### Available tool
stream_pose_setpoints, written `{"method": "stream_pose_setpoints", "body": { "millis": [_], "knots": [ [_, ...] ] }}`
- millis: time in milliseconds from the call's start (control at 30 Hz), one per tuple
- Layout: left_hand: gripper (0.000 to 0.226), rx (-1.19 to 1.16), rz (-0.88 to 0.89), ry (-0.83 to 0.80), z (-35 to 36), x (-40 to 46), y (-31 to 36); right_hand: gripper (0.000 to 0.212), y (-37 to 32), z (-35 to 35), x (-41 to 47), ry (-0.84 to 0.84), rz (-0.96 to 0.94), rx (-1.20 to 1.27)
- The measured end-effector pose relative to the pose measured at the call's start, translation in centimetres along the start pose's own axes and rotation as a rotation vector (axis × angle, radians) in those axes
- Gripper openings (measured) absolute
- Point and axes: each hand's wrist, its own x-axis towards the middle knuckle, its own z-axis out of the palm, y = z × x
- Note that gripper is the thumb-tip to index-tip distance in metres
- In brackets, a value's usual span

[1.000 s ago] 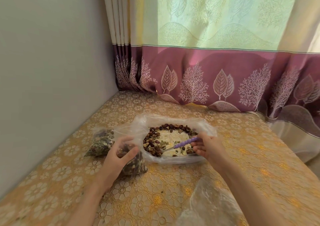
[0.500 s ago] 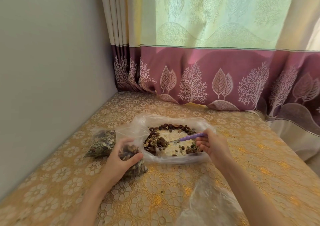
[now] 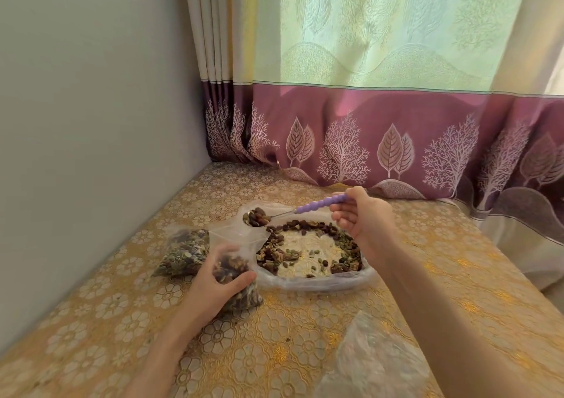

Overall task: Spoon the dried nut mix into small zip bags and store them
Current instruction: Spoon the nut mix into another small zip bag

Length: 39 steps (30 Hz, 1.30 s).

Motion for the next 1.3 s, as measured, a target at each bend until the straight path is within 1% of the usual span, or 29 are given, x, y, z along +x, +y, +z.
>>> {"method": "stream_pose_setpoints", "body": {
  "millis": [100, 233, 333, 500, 600, 667, 767, 833, 933, 1033, 1133, 1300],
  "knots": [
    [0.050, -0.001, 0.001, 0.001, 0.0, -0.1, 0.0, 0.026, -0.1, 1.3, -0.8, -0.078, -0.055, -0.032],
    [0.053, -0.052, 0.000, -0.001, 0.0, 0.0, 0.1, 0.023, -0.1, 2.0, -1.8, -0.214, -0.178, -0.133],
    [0.052, -0.080, 0.017, -0.001, 0.0, 0.2, 0.1, 0.024, -0.1, 2.0, -2.2, -0.261, -0.222, -0.178],
    [0.054, -0.049, 0.042, 0.011, 0.1, 0.2, 0.0, 0.025, 0.0, 1.4, -2.2, -0.308, -0.258, -0.151],
    [0.053, -0.038, 0.035, 0.013, 0.1, 0.2, -0.1, 0.025, 0.2, 0.7, -1.8, -0.243, -0.264, -0.090],
    [0.052, -0.037, 0.030, 0.016, 0.1, 0.3, -0.2, 0.026, 0.4, 0.0, -1.4, -0.132, -0.267, -0.068],
    [0.049, -0.030, 0.019, 0.009, 0.0, 0.4, -0.4, 0.027, 1.0, -1.5, -0.8, 0.049, -0.314, -0.159],
    [0.045, -0.028, 0.011, 0.001, 0.0, 0.3, -0.4, 0.027, 1.5, -2.6, -0.5, 0.112, -0.353, -0.264],
    [0.045, -0.030, 0.018, 0.003, 0.0, 0.3, -0.4, 0.027, 2.3, -4.0, -0.1, 0.166, -0.383, -0.453],
    [0.048, -0.039, 0.011, 0.000, 0.1, 0.3, -0.3, 0.029, 2.9, -4.9, 0.3, 0.204, -0.390, -0.540],
    [0.049, -0.041, 0.000, 0.000, 0.1, 0.2, -0.3, 0.031, 3.1, -5.3, 0.6, 0.219, -0.370, -0.553],
    [0.046, -0.037, -0.008, 0.003, 0.0, 0.3, -0.4, 0.031, 3.7, -4.8, 0.8, 0.201, -0.255, -0.490]
  ]
}}
